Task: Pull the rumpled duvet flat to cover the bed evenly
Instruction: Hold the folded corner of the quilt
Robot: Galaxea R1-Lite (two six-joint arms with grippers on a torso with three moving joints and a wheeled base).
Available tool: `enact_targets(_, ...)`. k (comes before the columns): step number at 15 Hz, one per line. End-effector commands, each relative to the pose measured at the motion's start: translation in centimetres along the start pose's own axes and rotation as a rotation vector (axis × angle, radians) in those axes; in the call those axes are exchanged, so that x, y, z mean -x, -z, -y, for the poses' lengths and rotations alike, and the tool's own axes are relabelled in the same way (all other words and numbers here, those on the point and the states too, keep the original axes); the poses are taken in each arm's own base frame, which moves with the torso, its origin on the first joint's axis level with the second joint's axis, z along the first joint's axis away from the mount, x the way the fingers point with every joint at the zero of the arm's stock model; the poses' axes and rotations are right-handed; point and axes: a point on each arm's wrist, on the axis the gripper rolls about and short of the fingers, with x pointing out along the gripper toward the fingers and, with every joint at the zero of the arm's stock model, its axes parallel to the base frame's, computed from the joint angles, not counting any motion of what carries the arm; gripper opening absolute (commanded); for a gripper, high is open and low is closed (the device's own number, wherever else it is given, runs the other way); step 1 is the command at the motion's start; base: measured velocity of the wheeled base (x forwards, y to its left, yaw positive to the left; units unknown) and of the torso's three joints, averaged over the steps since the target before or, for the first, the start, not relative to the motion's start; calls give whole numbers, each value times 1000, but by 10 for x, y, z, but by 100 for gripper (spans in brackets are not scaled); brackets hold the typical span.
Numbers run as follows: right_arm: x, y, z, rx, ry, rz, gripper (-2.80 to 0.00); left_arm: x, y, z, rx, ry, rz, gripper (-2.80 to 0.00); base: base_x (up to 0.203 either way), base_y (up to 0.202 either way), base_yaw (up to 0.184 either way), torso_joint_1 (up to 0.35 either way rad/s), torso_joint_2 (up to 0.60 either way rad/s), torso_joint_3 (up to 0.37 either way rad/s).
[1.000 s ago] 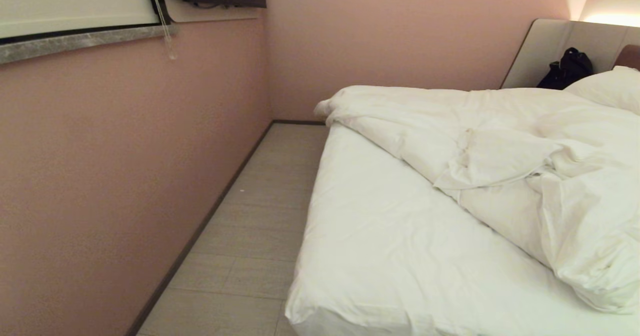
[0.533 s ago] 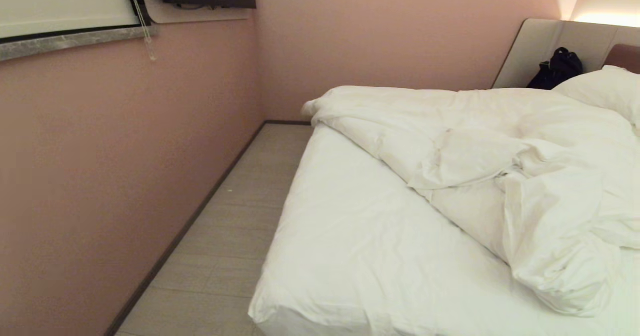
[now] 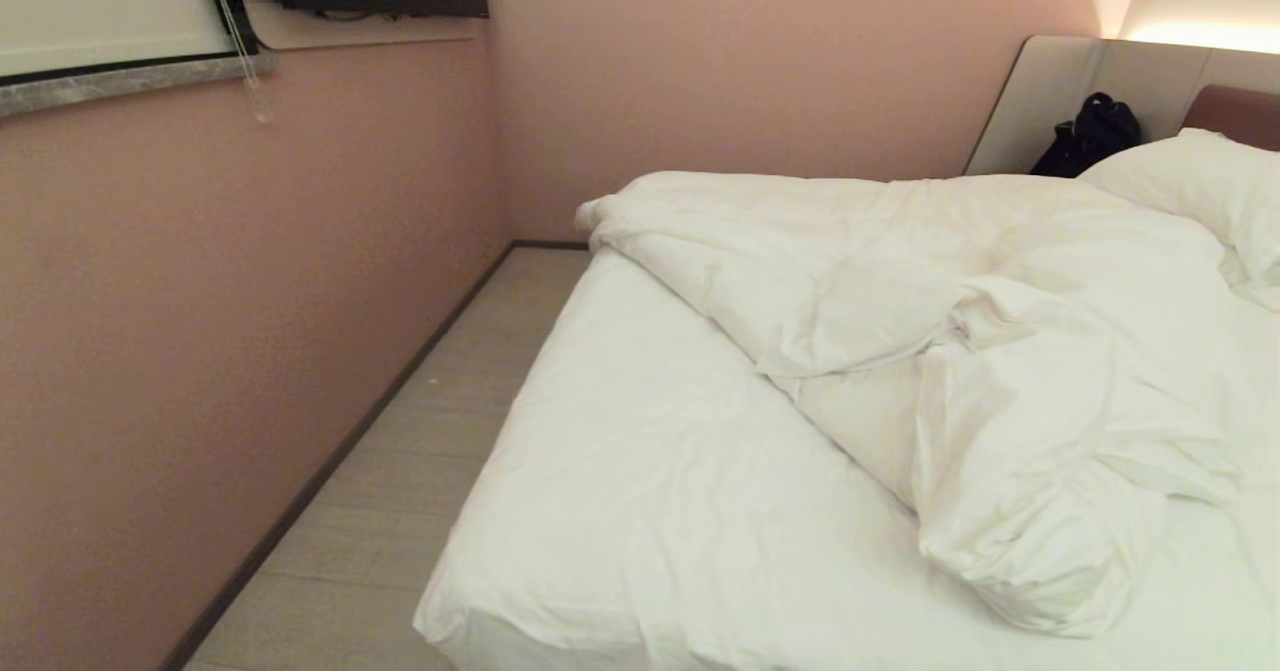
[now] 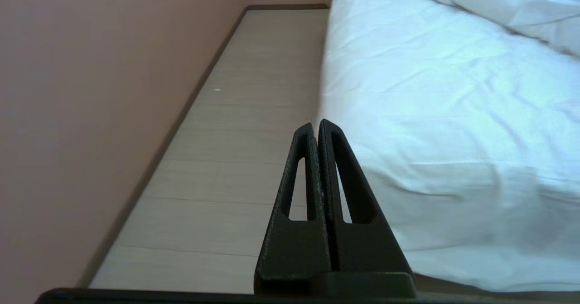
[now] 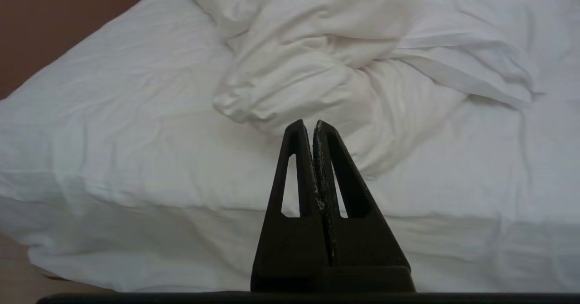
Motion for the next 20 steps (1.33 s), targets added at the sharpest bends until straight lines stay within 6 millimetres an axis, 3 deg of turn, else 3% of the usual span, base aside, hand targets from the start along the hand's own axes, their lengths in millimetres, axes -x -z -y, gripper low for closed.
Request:
enact_targets(1,0,0,0,0,-2,1,-280,0,0,0,4,-2,1,-280,0,-199,1,0,5,5)
enact_targets(20,0,0,0,0,0,1,-280,0,0,0,-2,-3,-2,-280,0,-196,0,2,2,3)
